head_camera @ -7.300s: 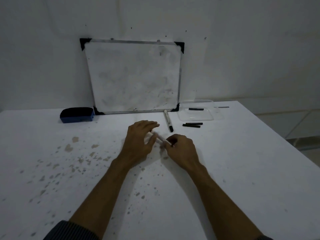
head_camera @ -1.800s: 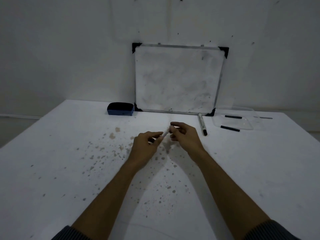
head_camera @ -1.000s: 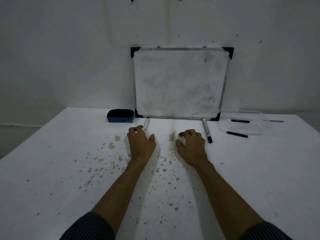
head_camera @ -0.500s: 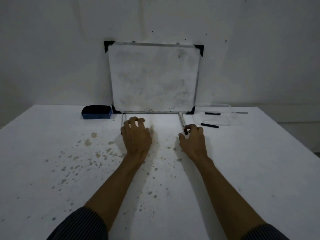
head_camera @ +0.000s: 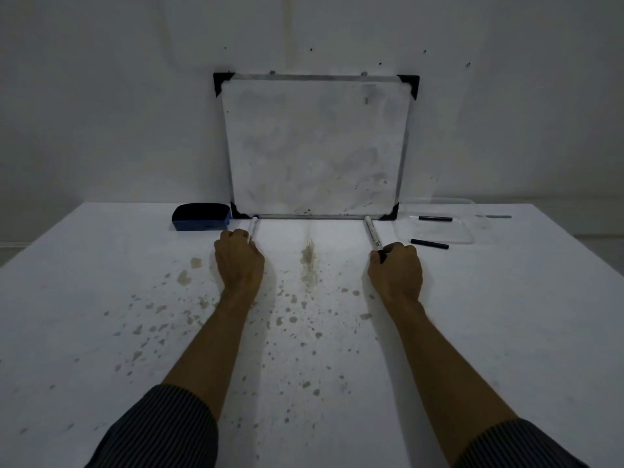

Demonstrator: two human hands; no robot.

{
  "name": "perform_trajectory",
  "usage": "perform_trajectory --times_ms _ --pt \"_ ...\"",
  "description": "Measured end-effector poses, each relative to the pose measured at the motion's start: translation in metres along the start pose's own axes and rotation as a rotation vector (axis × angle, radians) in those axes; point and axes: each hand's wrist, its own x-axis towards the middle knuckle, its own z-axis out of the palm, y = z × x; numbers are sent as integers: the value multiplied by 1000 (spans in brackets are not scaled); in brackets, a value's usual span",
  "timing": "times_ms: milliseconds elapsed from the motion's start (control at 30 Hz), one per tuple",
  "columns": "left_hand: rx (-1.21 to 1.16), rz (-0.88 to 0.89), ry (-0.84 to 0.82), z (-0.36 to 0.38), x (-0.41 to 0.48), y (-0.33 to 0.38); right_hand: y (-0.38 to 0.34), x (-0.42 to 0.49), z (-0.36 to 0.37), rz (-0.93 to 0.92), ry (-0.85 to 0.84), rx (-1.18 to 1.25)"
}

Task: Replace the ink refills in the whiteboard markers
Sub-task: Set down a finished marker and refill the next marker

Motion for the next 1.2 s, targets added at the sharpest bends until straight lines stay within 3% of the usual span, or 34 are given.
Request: perform_trajectory --times_ms 100,167,267,433,533,633,700,767,967,1067,1200 --pt "46 4 -1 -6 -13 4 -1 -2 -2 21 3 32" --pt "33 132 32 -9 -29 10 -5 -7 -9 43 -9 79" --pt "-290 227 -134 -14 -59 32 -19 -32 -24 87 -12 279" --pt "-818 -27 -648 -18 -92 77 -43 -88 -36 94 -113 523" --pt "-1074 -188 -715 -19 -97 93 -43 -103 -43 56 -195 515" --pt "-1173 -217 -743 -19 -97 93 -33 -100 -55 3 -313 461" --pt "-1104 -154 -730 -19 -93 88 -28 -90 -65 -28 -340 444" --pt "-960 -41 -679 -24 -91 81 -27 -76 -70 -27 -265 483" --pt "-443 411 -459 -32 -111 50 -25 -60 -54 -144 -205 628" --pt "-185 692 -343 -23 -109 44 -14 -62 -40 -215 -205 506" --pt "-82 840 -225 -14 -103 43 -9 -61 -30 -324 -169 317"
